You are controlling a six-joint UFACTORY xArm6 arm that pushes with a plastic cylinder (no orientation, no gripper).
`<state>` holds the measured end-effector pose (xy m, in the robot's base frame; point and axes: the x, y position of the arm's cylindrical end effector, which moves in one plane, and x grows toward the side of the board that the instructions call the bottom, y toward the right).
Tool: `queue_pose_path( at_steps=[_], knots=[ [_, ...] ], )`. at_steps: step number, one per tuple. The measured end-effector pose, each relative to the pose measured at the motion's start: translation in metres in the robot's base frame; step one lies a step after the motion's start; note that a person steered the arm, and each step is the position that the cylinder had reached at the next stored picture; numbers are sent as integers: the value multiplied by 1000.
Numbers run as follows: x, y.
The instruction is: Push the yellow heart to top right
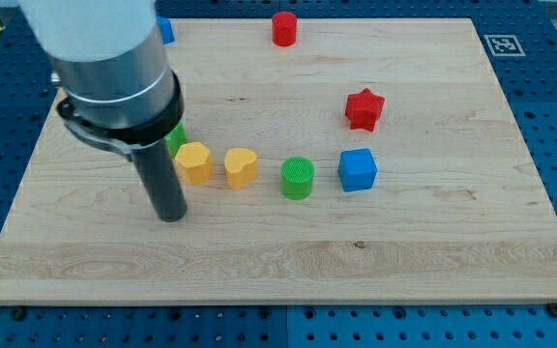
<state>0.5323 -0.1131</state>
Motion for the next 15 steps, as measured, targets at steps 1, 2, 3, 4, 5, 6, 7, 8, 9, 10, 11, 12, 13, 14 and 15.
queue_pose_path(
  at_steps=[1,2,3,4,5,6,7,8,9,10,11,12,13,14,15],
  knots=[
    [-5,35],
    [-23,63],
    [-47,66],
    [-66,66],
    [-83,69],
    [-112,72],
    [-138,88],
    [-162,103],
    [-183,103],
    [-209,103],
    [-227,103],
    [-235,103],
    [-236,116],
    [-243,163],
    [-259,217]
  ],
)
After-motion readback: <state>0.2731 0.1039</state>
